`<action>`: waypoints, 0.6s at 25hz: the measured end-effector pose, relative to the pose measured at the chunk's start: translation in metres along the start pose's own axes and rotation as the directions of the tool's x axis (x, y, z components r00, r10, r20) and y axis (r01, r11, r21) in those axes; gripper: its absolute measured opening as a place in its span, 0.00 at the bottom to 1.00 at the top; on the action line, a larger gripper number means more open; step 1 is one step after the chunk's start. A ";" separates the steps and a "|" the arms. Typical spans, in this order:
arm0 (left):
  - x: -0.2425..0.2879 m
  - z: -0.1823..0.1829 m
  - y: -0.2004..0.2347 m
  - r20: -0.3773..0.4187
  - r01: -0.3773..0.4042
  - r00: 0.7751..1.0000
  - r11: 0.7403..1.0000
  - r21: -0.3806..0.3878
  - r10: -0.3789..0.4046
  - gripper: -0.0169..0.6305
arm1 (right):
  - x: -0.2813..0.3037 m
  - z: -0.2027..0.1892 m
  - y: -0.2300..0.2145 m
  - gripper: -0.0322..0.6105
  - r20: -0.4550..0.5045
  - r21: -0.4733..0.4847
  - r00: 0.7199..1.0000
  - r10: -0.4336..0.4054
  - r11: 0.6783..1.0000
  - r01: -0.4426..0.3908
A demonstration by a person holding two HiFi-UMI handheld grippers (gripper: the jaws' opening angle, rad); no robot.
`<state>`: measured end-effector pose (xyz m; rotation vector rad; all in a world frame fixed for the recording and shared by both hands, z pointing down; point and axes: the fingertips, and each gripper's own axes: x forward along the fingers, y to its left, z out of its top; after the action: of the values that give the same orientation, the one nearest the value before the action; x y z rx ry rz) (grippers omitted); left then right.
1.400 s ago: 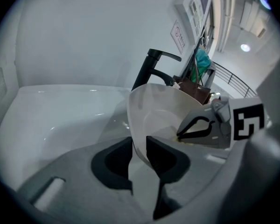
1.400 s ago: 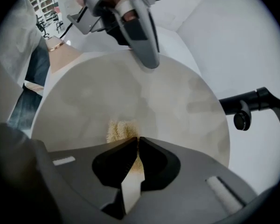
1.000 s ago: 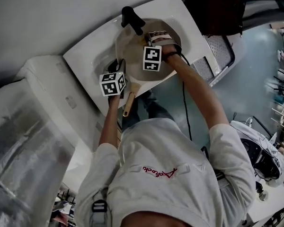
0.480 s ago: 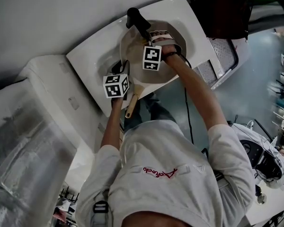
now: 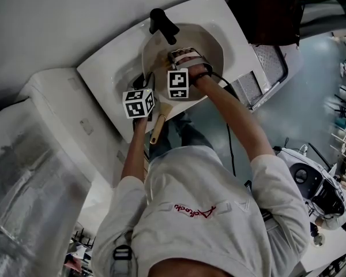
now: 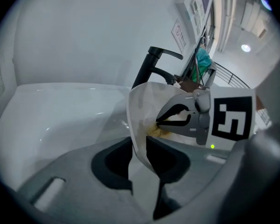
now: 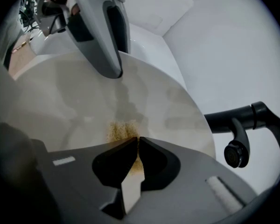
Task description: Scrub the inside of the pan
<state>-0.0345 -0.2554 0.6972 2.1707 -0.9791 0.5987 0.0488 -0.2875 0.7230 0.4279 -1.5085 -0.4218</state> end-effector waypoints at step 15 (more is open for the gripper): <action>0.000 0.000 0.000 0.005 0.000 1.000 1.000 -0.004 0.000 0.17 | -0.021 0.019 0.057 0.09 0.074 -0.060 0.987 0.139 0.989 -0.135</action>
<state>-0.0347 -0.2557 0.6973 2.1693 -0.9822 0.5916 0.0298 -0.2286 0.7350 0.2648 -1.5881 -0.3740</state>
